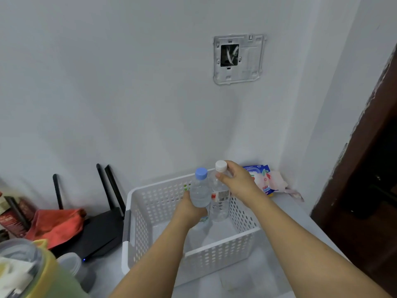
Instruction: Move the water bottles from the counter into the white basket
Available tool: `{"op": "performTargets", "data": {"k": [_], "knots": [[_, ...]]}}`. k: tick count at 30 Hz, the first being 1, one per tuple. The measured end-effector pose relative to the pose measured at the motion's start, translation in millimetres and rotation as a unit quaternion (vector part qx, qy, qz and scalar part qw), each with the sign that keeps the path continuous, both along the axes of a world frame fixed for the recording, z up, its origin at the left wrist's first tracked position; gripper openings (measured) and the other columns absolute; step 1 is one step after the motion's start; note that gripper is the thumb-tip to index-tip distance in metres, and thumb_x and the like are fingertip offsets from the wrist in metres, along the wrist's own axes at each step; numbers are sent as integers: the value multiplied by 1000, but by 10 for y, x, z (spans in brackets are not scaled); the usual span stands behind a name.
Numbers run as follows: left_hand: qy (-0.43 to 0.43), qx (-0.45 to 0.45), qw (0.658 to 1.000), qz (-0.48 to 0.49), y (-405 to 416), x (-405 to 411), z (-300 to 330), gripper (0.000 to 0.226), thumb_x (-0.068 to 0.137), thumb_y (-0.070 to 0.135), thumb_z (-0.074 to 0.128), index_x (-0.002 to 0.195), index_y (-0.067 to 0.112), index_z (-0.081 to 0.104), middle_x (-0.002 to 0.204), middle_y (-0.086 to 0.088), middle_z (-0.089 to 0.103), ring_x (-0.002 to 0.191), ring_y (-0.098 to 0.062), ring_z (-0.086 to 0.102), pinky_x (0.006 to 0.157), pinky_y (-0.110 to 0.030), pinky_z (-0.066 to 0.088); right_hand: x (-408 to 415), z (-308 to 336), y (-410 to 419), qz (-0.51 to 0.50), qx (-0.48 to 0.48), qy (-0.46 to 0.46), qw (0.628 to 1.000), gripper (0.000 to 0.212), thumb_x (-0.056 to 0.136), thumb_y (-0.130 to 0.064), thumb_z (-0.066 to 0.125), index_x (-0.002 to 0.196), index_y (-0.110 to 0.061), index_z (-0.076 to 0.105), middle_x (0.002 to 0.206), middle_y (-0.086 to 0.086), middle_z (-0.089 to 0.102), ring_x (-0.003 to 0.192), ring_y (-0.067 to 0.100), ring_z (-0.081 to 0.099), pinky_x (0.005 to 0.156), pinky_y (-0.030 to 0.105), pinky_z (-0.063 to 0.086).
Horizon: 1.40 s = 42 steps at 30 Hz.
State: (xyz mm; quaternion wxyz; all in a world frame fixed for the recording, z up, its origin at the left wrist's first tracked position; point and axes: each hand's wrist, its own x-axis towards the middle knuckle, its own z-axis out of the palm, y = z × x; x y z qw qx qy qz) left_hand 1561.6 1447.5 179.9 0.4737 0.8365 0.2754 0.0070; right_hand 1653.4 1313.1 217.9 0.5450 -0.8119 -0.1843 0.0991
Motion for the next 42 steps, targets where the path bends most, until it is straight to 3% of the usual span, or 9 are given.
{"op": "performTargets", "data": {"k": [3, 7, 15, 21, 24, 26, 30, 36, 42], "knots": [[-9, -25, 1000, 13, 13, 35, -26, 35, 83, 0, 64, 81, 27, 41, 79, 3, 52, 88, -30, 58, 73, -33, 47, -15, -1, 26, 18, -19, -18, 1000, 35, 95, -28, 61, 129, -28, 55, 122, -13, 58, 116, 9, 49, 101, 38, 45], [-2, -73, 997, 16, 4, 28, -34, 47, 81, 6, 67, 116, 21, 39, 90, -1, 51, 109, -37, 61, 83, -45, 53, -17, 24, 24, 12, -26, -15, 999, 39, 95, -30, 59, 133, -30, 53, 134, -8, 57, 118, 11, 50, 102, 44, 45], [12, -70, 997, 9, 21, 3, -34, 21, 84, 9, 69, 97, 17, 55, 87, -5, 59, 81, -26, 56, 71, -34, 46, -65, 127, 25, 17, -61, -1, 998, 45, 94, -31, 61, 137, -24, 49, 141, -2, 53, 130, 21, 48, 105, 41, 42], [-24, -60, 998, 17, -1, -125, 271, 46, 82, 10, 71, 124, 3, 55, 109, -11, 64, 98, -27, 62, 87, -41, 54, -322, 463, -231, 4, -121, -19, 992, 62, 96, -38, 57, 150, -23, 33, 155, 1, 37, 139, 22, 39, 108, 37, 35], [-77, 43, 996, 22, -37, -288, 584, 60, 92, 22, 61, 143, 5, 34, 126, -12, 54, 111, -30, 57, 84, -34, 51, -536, 625, -445, -11, -157, -50, 986, 62, 98, -41, 50, 153, -22, 28, 157, 1, 34, 140, 21, 37, 104, 33, 36], [-126, 168, 978, -3, -68, -385, 764, 58, 100, 28, 50, 149, 6, 29, 149, -13, 41, 132, -31, 46, 102, -38, 41, -677, 740, -613, -23, -180, -77, 980, 59, 100, -36, 48, 152, -16, 28, 156, 4, 33, 141, 22, 35, 108, 32, 32], [-180, 321, 925, -96, -163, -443, 1062, 52, 102, 25, 45, 148, 2, 33, 151, -16, 38, 138, -30, 37, 111, -36, 29, -830, 930, -935, -54, -252, -122, 958, 46, 101, -25, 45, 138, 3, 41, 146, 18, 43, 135, 30, 39, 107, 32, 30], [-225, 439, 849, -188, -486, -308, 1359, 50, 103, 25, 43, 146, 0, 36, 150, -18, 40, 138, -36, 35, 116, -40, 23, -914, 1033, -1353, -92, -336, -163, 923, 62, 103, -32, 40, 152, -1, 19, 161, 17, 19, 149, 27, 16, 120, 31, 9], [-245, 441, 816, -282, -1008, -32, 1418, 57, 100, 30, 29, 143, -6, 39, 147, -22, 43, 136, -40, 36, 115, -44, 24, -1213, 1094, -1919, -178, -372, -143, 900, 63, 104, -36, 34, 155, -5, 12, 164, 11, 9, 151, 26, 6, 121, 33, 4]]}}
